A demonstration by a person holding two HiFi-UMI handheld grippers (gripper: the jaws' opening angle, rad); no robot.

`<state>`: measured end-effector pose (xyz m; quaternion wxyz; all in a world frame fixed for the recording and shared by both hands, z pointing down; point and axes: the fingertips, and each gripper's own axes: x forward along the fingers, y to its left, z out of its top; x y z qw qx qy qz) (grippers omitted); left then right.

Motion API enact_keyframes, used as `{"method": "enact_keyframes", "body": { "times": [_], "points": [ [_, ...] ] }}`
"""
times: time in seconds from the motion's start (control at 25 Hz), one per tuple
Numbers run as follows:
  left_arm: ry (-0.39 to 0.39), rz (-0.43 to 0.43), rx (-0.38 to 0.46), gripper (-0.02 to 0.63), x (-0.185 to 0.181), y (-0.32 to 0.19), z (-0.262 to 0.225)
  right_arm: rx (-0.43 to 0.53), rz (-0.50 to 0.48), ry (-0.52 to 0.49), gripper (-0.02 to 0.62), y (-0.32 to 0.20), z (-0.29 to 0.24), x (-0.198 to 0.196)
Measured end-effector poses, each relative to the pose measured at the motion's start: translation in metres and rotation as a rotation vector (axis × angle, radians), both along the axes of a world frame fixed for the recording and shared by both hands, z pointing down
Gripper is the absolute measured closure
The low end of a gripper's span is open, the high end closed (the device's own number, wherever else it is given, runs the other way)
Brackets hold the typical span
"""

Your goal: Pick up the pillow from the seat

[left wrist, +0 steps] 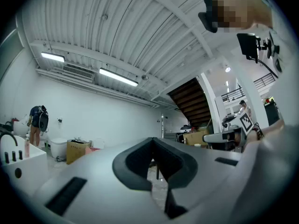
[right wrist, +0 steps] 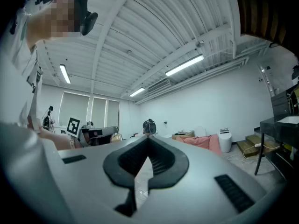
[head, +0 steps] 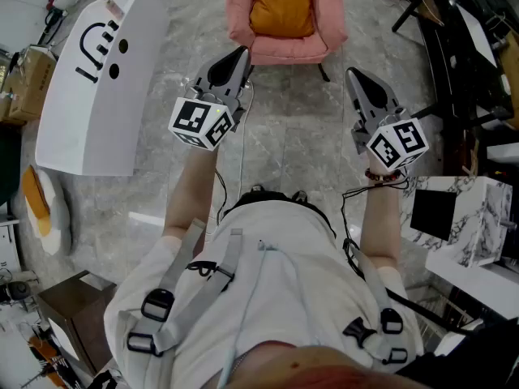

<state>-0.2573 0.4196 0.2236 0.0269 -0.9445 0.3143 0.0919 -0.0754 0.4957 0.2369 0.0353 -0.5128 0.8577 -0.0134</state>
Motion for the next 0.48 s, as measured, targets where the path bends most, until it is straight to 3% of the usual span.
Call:
{"method": "enact_keyframes", "body": {
  "times": [0.48],
  "points": [
    [-0.022, 0.016, 0.006, 0.6, -0.024, -0.014, 0.0, -0.013, -0.006, 0.024, 0.581, -0.012, -0.002, -0.028]
  ]
}}
